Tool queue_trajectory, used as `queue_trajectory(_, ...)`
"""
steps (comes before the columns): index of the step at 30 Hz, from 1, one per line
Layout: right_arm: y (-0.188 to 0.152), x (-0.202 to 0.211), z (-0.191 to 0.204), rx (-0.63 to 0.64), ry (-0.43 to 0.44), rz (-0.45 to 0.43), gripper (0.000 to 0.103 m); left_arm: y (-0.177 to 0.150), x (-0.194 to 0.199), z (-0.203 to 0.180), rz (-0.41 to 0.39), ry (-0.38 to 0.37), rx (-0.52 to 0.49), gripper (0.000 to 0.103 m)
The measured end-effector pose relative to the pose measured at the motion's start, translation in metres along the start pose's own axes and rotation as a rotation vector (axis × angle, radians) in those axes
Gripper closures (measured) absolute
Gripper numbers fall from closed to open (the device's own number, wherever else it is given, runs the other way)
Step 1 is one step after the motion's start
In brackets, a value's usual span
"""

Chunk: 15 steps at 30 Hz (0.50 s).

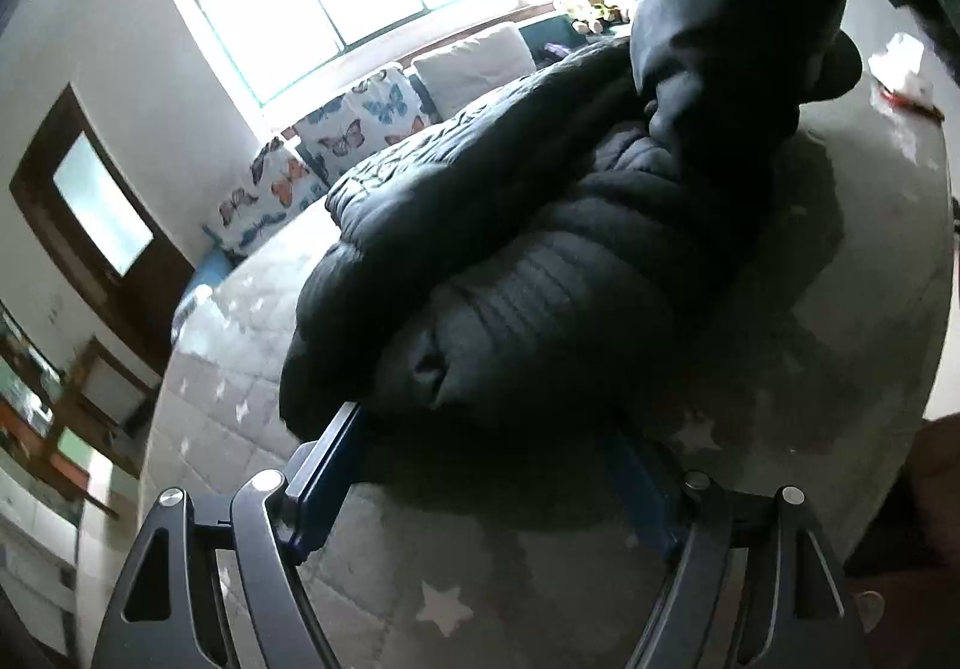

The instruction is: Fold large clothes

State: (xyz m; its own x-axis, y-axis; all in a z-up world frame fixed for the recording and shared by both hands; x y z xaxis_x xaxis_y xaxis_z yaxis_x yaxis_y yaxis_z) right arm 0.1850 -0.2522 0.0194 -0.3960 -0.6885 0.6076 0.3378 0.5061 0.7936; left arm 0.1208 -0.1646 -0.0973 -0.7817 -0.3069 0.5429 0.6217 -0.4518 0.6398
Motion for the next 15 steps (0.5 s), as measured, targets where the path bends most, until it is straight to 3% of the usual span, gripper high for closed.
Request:
queue_trajectory(2,-0.002,0.002,0.000,0.000,-0.004,-0.005,0.077,0.003,-0.005,-0.003,-0.039,0.050,-0.052,0.026)
queue_trajectory(4,-0.003,0.002,0.000,0.000,-0.008,-0.007,0.077,0.007,-0.011,-0.007,-0.079,0.084,-0.096,0.047)
queue_trajectory(7,-0.008,0.006,0.003,0.006,-0.022,-0.013,0.078,0.011,-0.010,-0.006,-0.115,0.090,-0.093,0.063)
queue_trajectory(10,-0.012,0.012,0.007,0.012,-0.030,-0.025,0.080,0.015,-0.003,0.006,-0.138,0.065,-0.024,0.071)
queue_trajectory(15,-0.014,0.027,0.021,0.029,-0.034,-0.063,0.082,0.016,0.006,0.011,-0.145,0.038,0.033,0.073)
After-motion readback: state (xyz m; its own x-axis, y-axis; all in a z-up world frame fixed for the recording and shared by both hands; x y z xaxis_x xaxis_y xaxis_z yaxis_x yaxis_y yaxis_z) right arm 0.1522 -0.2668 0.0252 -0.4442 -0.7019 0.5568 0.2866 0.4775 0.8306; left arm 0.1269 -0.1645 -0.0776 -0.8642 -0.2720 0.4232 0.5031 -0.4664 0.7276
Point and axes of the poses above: each gripper's, at about its wrist camera, not at the fingertips, and x roughly against the way its jaws point, z to its left, y to its top, the point moved 10 cm from there along -x, roughly the way its jaws point, and after that the axes turned 12 degrees about y, right-handed, at the moved point
